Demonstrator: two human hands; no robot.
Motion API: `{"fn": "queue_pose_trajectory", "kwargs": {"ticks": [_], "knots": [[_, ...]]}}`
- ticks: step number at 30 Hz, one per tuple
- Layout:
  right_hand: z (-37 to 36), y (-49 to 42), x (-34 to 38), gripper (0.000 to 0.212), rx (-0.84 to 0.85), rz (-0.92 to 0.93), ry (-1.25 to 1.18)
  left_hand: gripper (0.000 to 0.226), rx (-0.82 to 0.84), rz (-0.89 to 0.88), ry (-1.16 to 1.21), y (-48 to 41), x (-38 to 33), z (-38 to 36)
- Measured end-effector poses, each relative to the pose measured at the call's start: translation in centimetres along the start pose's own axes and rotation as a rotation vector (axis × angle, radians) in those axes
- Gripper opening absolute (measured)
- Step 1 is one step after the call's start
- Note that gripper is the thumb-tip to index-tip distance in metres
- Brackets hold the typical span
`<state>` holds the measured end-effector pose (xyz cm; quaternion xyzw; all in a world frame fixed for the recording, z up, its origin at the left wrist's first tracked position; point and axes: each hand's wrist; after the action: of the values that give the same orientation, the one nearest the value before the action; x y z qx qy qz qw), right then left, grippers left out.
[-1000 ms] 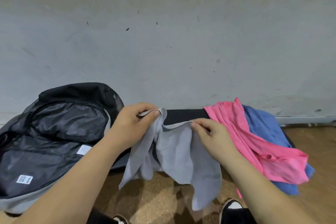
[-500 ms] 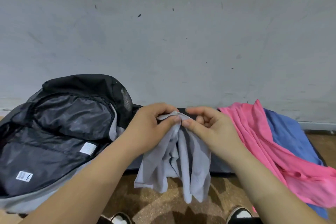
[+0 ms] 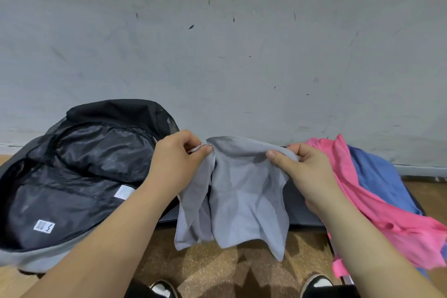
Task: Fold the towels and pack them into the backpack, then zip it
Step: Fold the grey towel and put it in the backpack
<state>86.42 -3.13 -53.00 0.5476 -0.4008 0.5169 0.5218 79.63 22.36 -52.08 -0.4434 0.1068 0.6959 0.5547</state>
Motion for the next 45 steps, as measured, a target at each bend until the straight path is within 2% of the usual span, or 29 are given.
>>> {"fn": "queue_pose_trajectory", "kwargs": {"ticks": [4,7,9,13,15,17,20,25,29,35,41,45], "knots": [[-0.7,1.0,0.0,0.030,-0.146,0.011,0.029,0.023,0.029,-0.056,-0.233,0.4,0.0,0.9],[-1.7,1.7,-0.2,0.032,-0.038,0.009,0.010,0.023,0.139,-0.035,-0.265,0.9,-0.9,0.5],[-2.4,2.2,0.2,0.027,0.094,0.010,-0.017,0.023,0.187,0.032,-0.075,1.3,-1.8,-0.3],[-2.9,3.1,1.3,0.045,0.476,-0.117,-0.136,0.015,0.219,0.199,0.420,1.9,-3.3,-0.9],[-2.8,3.0,1.5,0.046,0.581,-0.121,-0.142,0.012,0.266,0.233,0.521,1.8,-3.6,-0.7],[-2.9,2.7,1.4,0.038,0.538,-0.072,-0.111,0.015,0.300,0.258,0.607,1.5,-3.4,-0.6],[-3.1,2.0,1.0,0.018,0.350,0.020,-0.017,0.018,0.308,0.324,0.737,1.1,-3.4,-0.6],[-2.9,0.6,0.5,0.003,0.258,0.272,0.238,0.011,0.298,0.255,0.682,1.0,-3.4,-1.3],[-2.8,0.2,0.2,0.015,0.316,0.286,0.290,0.014,0.360,0.225,0.740,1.4,-3.7,-1.7],[-3.1,0.4,0.4,0.026,0.321,0.165,0.129,0.018,0.379,0.208,0.757,1.5,-3.9,-1.6],[-3.0,0.7,0.6,0.019,0.291,0.115,-0.115,0.017,0.421,0.178,0.762,1.8,-4.1,-1.5],[-3.4,0.9,0.4,0.017,0.162,0.217,0.039,0.011,0.378,0.156,0.724,2.1,-4.0,-1.6]]}}
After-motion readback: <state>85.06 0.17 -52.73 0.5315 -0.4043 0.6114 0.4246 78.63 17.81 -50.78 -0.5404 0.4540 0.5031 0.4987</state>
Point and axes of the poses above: each hand's wrist, its own y-axis away from the middle knuckle, its own z-axis out of the back of the hand, x = y × z, and after that the axes turned 10 degrees about -z, right-handed
